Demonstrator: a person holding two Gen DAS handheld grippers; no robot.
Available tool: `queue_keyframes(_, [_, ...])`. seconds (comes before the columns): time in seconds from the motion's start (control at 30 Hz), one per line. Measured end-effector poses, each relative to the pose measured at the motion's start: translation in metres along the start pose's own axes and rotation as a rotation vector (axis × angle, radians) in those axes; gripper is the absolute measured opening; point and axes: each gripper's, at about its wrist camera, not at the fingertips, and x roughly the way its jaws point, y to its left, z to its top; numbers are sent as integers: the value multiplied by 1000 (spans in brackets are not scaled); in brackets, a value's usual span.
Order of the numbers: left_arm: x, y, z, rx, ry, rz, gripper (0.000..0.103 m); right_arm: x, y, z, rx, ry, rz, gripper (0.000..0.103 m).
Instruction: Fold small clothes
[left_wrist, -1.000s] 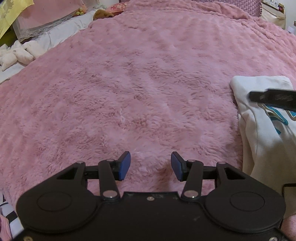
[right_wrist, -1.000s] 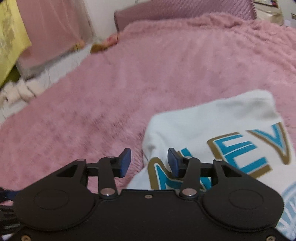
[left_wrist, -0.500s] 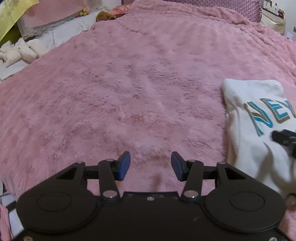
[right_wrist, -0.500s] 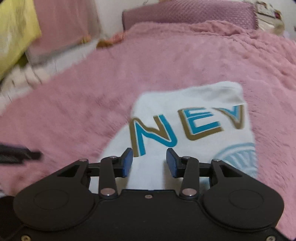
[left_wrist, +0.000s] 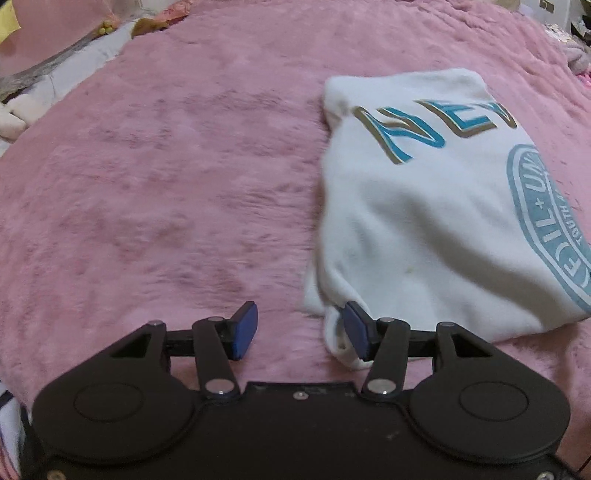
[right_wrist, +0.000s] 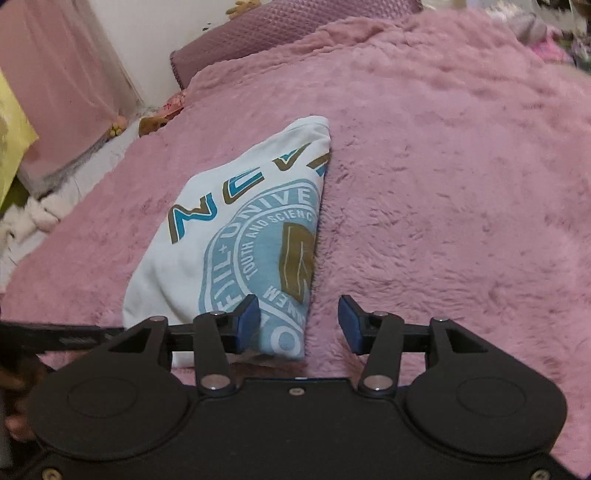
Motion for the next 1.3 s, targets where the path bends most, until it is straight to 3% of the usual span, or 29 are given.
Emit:
queue_keyframes(0.1, [15,6,-2,-88,18,-34,54,9,0,1,27,14,53,53])
queue_keyframes(0.2, [25,33,-9,-252,38,-138,57,21,-5,-4,90,58,119,54])
queue_keyframes(0.27, [29,40,-10,-230,41,-179,58,37,-6,-8,97,86,134,56])
queue_keyframes(0.3, [30,41,-9,-198,42,-190,59,44,-7,-10,102,105,130,53])
queue_keyframes(0.33, [31,42,-7,-168,43,-200,59,51,-7,-11,115,117,132,41])
queue_keyframes(0.37, [32,44,-6,-147,46,-214,60,53,-8,-12,131,116,147,18])
queue_keyframes(0.4, [32,43,-4,-138,52,-227,60,52,-6,-11,126,123,148,10])
queue_keyframes(0.43, [32,47,-3,-137,55,-242,60,45,-3,-9,108,103,138,9])
queue_keyframes(0.47, [31,49,-2,-133,57,-255,53,35,1,-7,83,77,134,6])
queue_keyframes(0.5, [29,48,-2,-118,69,-263,33,27,6,-4,60,58,129,6])
queue_keyframes(0.53, [28,44,1,-86,77,-258,14,20,10,-2,44,47,122,5])
queue_keyframes(0.57, [23,41,1,-60,76,-255,10,16,14,-2,37,49,113,5])
queue_keyframes(0.77, [-3,24,-15,59,31,-124,0,-3,16,-21,42,99,93,5])
queue_keyframes(0.87, [-7,24,-26,126,37,-11,0,-8,5,-26,95,112,94,6])
queue_keyframes(0.97, [-14,38,-26,35,39,-129,2,-12,-3,-29,137,117,101,13])
queue_keyframes(1.03, [-16,37,-20,32,19,-197,9,-17,1,-29,119,102,82,20])
queue_keyframes(1.07, [-17,32,-17,43,5,-209,17,-20,3,-29,100,90,69,23])
queue_keyframes(1.1, [-16,26,-15,57,-5,-215,19,-22,4,-29,79,74,51,28])
queue_keyframes(1.17, [-12,18,-11,80,-12,-210,19,-24,1,-30,59,63,31,34])
queue_keyframes(1.3, [-10,9,-10,77,7,-198,20,-21,0,-27,62,60,18,36])
